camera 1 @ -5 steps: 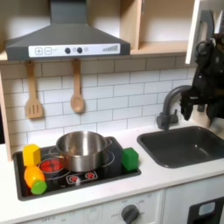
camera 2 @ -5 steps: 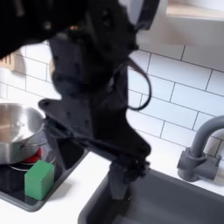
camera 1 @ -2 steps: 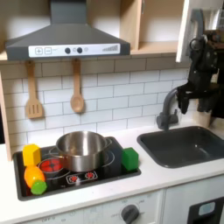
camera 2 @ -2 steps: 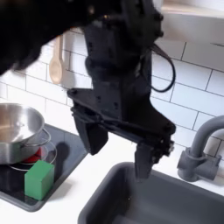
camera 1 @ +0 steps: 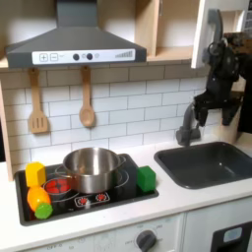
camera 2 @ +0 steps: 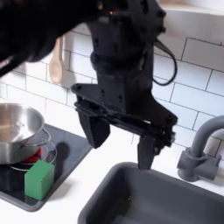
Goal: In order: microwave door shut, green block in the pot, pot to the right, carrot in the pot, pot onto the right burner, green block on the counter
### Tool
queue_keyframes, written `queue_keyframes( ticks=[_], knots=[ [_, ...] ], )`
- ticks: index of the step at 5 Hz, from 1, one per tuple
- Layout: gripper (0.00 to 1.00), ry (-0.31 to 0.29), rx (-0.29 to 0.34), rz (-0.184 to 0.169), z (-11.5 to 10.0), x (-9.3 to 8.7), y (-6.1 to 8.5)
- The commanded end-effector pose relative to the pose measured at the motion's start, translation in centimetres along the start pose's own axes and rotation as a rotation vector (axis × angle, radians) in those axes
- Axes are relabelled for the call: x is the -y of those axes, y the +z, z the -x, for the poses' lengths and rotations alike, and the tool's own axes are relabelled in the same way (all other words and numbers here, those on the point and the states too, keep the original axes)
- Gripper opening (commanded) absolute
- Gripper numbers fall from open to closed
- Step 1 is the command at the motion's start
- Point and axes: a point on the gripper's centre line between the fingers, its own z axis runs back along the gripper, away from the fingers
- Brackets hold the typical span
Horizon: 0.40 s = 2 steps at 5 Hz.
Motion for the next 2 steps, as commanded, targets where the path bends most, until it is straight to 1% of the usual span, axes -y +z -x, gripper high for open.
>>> queue_keyframes(
  ticks=[1, 2],
  knots=[
    [1.0, 0.021, 0.027, -0.002, -1.51, -0.43, 0.23],
    [1.0, 0.028, 0.04, -0.004, -2.45, -0.57, 0.34]
  ],
)
